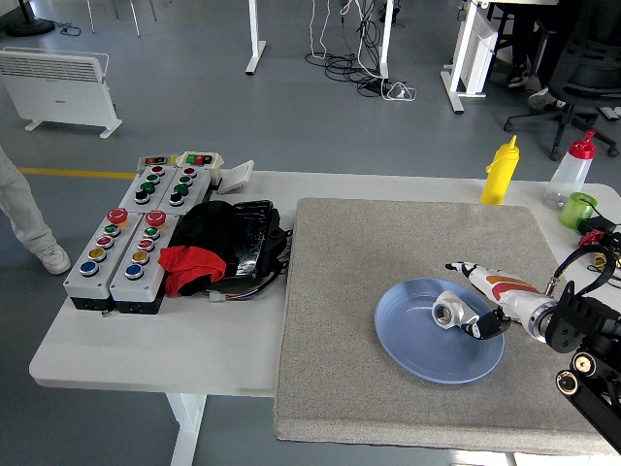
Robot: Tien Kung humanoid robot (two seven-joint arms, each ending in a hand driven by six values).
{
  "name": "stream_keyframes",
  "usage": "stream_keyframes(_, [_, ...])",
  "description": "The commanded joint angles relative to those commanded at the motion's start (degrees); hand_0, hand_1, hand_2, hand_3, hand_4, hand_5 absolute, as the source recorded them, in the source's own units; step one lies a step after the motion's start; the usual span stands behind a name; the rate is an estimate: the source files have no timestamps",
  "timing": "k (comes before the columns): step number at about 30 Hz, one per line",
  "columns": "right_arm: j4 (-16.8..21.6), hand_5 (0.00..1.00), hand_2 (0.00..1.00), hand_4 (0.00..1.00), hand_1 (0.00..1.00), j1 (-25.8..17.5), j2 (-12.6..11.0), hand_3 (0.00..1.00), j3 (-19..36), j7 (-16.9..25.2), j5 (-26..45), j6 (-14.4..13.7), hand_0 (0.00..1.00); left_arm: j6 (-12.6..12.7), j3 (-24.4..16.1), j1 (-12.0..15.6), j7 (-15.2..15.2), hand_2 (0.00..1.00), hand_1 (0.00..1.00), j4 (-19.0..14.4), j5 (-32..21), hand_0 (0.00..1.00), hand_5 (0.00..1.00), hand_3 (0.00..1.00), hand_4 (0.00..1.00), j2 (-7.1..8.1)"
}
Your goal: Pick pipe place plate twice
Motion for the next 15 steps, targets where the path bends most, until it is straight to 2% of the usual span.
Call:
stream_keyframes(5, [0.7,0.145,0.998,0.814,0.966,-0.3,-1.9,0.998,5.2,-0.8,0.3,0.8,0.998,-0.1,0.0,-0.1,-0.1,0.68,0.684,0.1,0.0,0.724,0.998,0.73,0.383,0.0])
stream_keyframes(9, [-1.9,0.162,0.998,0.809,0.953,0.6,-3.5,0.998,6.3,-1.2,1.1,1.7,0.998,-0.1,-0.1,-0.1,-0.2,0.68,0.684,0.1,0.1,0.724,0.998,0.73,0.383,0.0])
stream_keyframes(15, [-7.1,0.172,0.998,0.799,0.943,1.7,-4.1,0.998,5.3,-1.6,3.0,1.9,0.996,-0.2,-0.2,-0.3,-0.2,0.679,0.684,0.1,0.2,0.723,0.998,0.73,0.385,0.0])
